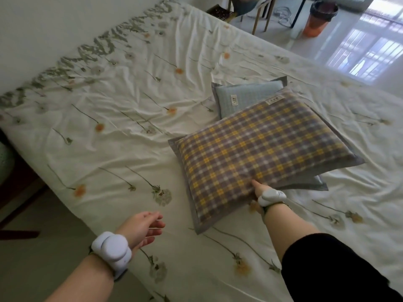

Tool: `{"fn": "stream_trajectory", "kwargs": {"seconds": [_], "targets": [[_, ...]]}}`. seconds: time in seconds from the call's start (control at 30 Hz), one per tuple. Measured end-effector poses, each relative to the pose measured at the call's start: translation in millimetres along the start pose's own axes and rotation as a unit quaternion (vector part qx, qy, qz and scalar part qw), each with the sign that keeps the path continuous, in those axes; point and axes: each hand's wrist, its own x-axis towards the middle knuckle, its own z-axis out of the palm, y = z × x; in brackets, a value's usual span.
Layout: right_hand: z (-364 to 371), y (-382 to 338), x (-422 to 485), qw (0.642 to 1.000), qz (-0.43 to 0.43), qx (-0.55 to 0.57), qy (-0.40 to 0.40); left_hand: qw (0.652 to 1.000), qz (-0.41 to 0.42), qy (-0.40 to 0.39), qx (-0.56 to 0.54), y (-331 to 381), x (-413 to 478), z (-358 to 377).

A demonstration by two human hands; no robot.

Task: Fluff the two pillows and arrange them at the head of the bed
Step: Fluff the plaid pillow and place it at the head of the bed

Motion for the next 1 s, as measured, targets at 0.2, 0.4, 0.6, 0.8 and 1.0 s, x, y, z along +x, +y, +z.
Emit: {"fn": "stream_trajectory", "kwargs": {"seconds": [0.2,0.4,0.6,0.8,1.0], "targets": [[26,-45,-36,0.997,-0.041,-0.058,0.004,1.000,0.017,0.007,-0.012,14,-2,-1],[53,-93,-95,0.974,-0.200,0.084,-0.060,0.997,0.016,0.034,-0.066,35,-13,-12],[95,-114,-155,0.946,-0.257,0.114,-0.159,0.967,-0.023,-0.064,-0.246,56,-24,-67],[160,-136,-215,0.924,-0.285,0.121,-0.225,0.970,-0.017,-0.087,-0.227,62,-31,-161],[255,-168,-275,0.918,-0.293,0.108,-0.244,0.969,0.018,-0.121,-0.216,72,-29,-269]]}}
